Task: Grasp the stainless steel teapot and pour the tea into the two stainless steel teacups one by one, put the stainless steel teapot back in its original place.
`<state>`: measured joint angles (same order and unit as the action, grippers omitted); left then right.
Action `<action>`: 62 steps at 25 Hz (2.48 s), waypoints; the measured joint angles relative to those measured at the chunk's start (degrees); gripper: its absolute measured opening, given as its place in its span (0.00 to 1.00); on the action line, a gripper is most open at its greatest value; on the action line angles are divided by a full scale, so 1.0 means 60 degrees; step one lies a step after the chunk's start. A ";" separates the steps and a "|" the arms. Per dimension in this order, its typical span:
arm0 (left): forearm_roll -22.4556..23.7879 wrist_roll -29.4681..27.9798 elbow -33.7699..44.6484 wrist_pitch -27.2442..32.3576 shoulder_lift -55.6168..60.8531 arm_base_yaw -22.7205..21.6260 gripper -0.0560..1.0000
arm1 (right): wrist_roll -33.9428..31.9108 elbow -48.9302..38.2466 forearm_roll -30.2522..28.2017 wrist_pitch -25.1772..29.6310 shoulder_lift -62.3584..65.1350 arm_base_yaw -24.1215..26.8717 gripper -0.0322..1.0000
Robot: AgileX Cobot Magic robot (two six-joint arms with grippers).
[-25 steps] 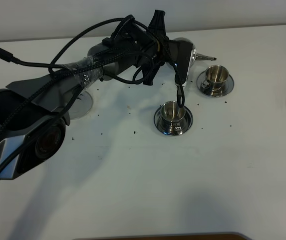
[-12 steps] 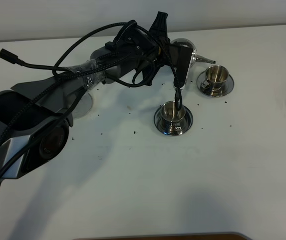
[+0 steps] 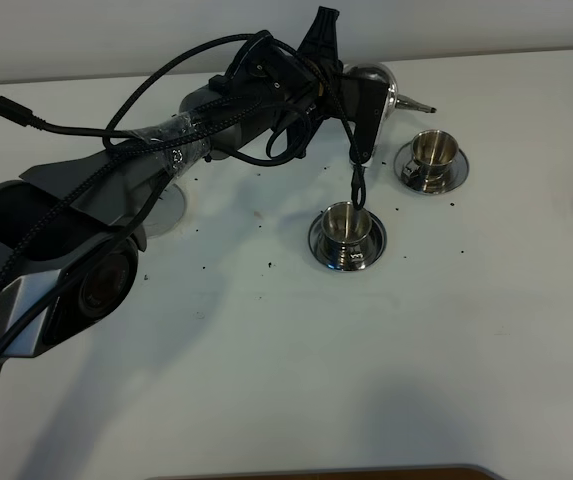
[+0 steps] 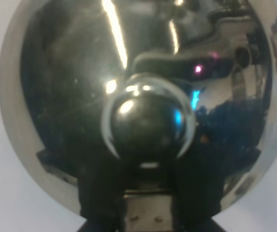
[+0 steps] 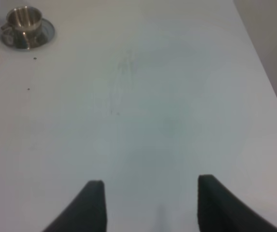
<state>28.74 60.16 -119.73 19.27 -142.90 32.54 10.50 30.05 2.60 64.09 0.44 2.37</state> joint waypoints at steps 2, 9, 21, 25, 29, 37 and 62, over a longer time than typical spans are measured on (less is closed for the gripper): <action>0.0000 0.0144 0.0000 0.0020 0.0000 0.0000 0.29 | 0.0000 0.0000 0.0000 0.0000 0.0000 0.0000 0.45; 0.0000 0.0831 0.0000 0.0010 0.0000 0.0004 0.29 | 0.0000 0.0000 0.0000 0.0000 0.0000 0.0000 0.45; 0.0022 0.1377 0.0000 -0.0315 0.0000 0.0143 0.29 | 0.0000 0.0000 0.0000 0.0000 0.0000 0.0000 0.45; 0.0032 0.1738 0.0000 -0.0379 0.0000 0.0163 0.29 | 0.0000 0.0000 0.0000 0.0000 0.0000 0.0000 0.45; 0.0053 0.1848 0.0000 -0.0433 0.0000 0.0163 0.29 | 0.0000 0.0000 0.0000 0.0000 0.0000 0.0000 0.45; 0.0465 0.1872 0.0000 -0.0782 0.0000 0.0163 0.29 | 0.0000 0.0000 0.0000 0.0000 0.0000 0.0000 0.45; 0.0531 0.2850 0.0000 -0.1239 -0.0021 0.0163 0.29 | 0.0000 0.0000 0.0000 0.0000 0.0000 0.0000 0.45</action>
<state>31.93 77.26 -119.73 11.83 -143.02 33.52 10.50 30.05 2.60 64.09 0.44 2.37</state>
